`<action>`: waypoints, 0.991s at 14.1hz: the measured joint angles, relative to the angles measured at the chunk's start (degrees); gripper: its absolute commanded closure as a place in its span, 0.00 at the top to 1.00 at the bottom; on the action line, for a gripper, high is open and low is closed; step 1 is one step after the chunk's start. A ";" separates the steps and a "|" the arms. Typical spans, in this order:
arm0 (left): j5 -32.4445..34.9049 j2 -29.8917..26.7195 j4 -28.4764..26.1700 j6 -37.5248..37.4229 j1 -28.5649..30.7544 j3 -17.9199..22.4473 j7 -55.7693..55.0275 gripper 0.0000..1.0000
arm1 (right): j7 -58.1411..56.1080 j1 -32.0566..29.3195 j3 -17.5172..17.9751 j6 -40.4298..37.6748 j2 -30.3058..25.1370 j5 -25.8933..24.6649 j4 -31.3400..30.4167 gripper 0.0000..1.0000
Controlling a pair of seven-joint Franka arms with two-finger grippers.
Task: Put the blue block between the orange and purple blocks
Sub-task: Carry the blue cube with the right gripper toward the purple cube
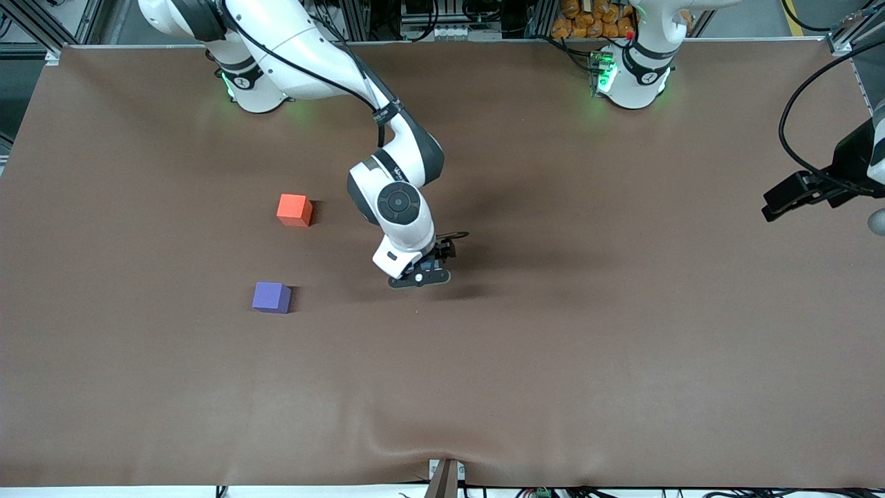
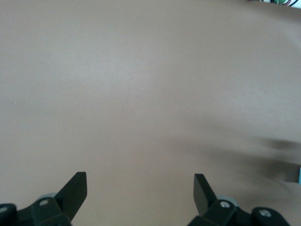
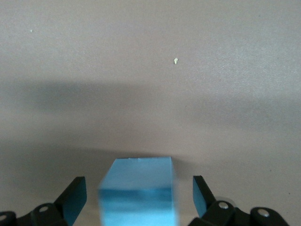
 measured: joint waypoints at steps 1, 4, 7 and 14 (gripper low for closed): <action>0.00 -1.53 -1.98 0.00 0.04 0.12 0.47 1.00 | 0.00 0.03 0.07 0.00 0.00 0.00 0.03 1.00; 0.00 -6.01 -6.96 0.03 0.07 0.20 1.20 1.00 | 0.01 0.08 0.25 -0.15 -0.02 0.00 0.13 1.00; 0.00 -7.50 -8.63 0.21 0.06 0.16 1.22 1.00 | 0.02 0.08 0.25 -2.94 -0.02 0.00 0.10 1.00; 0.00 -7.11 -9.30 1.59 0.03 -0.17 1.30 1.00 | 4.05 0.17 0.47 -4.49 0.02 0.01 -0.76 0.31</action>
